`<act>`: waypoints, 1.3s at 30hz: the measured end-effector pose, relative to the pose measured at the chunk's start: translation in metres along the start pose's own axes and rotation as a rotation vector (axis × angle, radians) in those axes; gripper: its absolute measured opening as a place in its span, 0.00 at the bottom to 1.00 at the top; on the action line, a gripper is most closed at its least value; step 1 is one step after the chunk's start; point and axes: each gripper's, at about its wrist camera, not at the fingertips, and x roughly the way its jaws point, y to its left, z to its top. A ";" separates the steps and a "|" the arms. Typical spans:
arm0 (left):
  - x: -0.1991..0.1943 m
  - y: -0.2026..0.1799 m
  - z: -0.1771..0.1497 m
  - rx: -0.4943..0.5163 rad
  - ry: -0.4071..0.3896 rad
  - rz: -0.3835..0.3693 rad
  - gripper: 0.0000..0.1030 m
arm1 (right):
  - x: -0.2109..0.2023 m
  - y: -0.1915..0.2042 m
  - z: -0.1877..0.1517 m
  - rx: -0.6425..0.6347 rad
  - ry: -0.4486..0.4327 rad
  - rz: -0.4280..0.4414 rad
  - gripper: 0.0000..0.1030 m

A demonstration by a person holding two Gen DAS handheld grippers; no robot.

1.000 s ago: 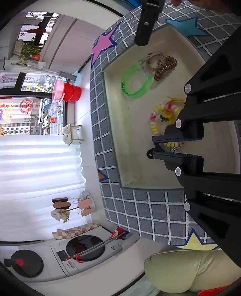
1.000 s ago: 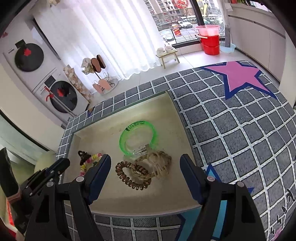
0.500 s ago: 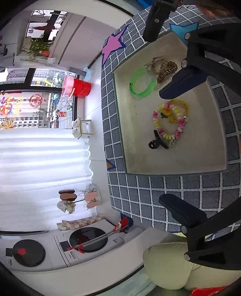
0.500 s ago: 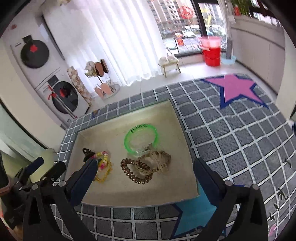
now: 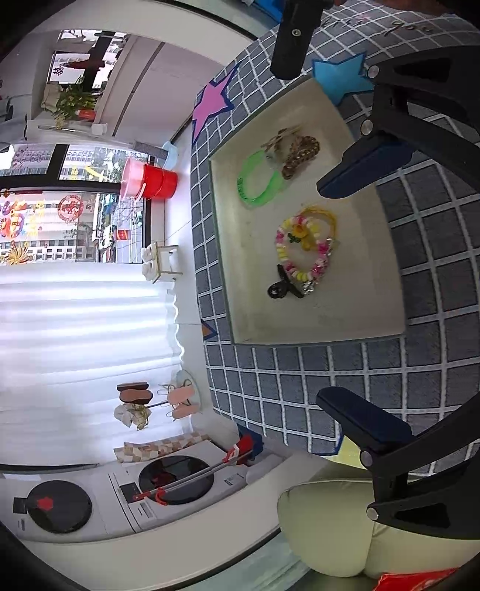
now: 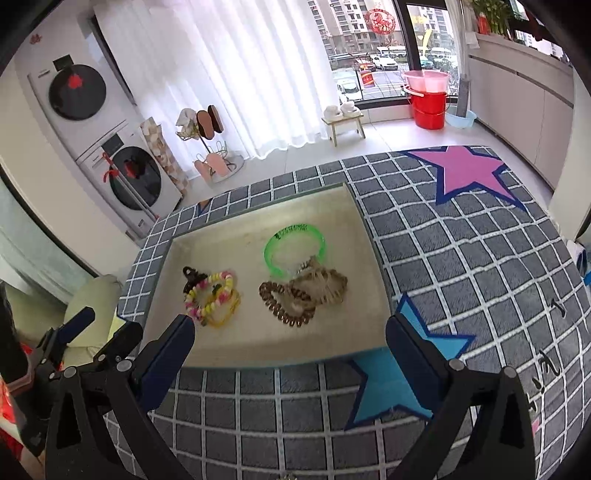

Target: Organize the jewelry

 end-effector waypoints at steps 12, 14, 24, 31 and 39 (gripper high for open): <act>-0.023 0.002 -0.034 0.009 0.037 -0.049 1.00 | -0.023 0.003 -0.045 -0.021 0.054 0.014 1.00; -0.027 0.000 -0.043 0.018 0.042 -0.061 1.00 | -0.028 0.002 -0.055 -0.026 0.065 0.012 1.00; -0.047 -0.015 -0.085 0.076 0.093 -0.131 1.00 | -0.039 -0.008 -0.102 -0.046 0.135 -0.040 1.00; -0.078 -0.031 -0.125 0.126 0.097 -0.190 1.00 | -0.031 -0.006 -0.113 -0.031 0.162 -0.032 0.96; -0.096 -0.058 -0.156 0.149 0.124 -0.255 1.00 | -0.014 0.006 -0.128 -0.075 0.222 -0.029 0.66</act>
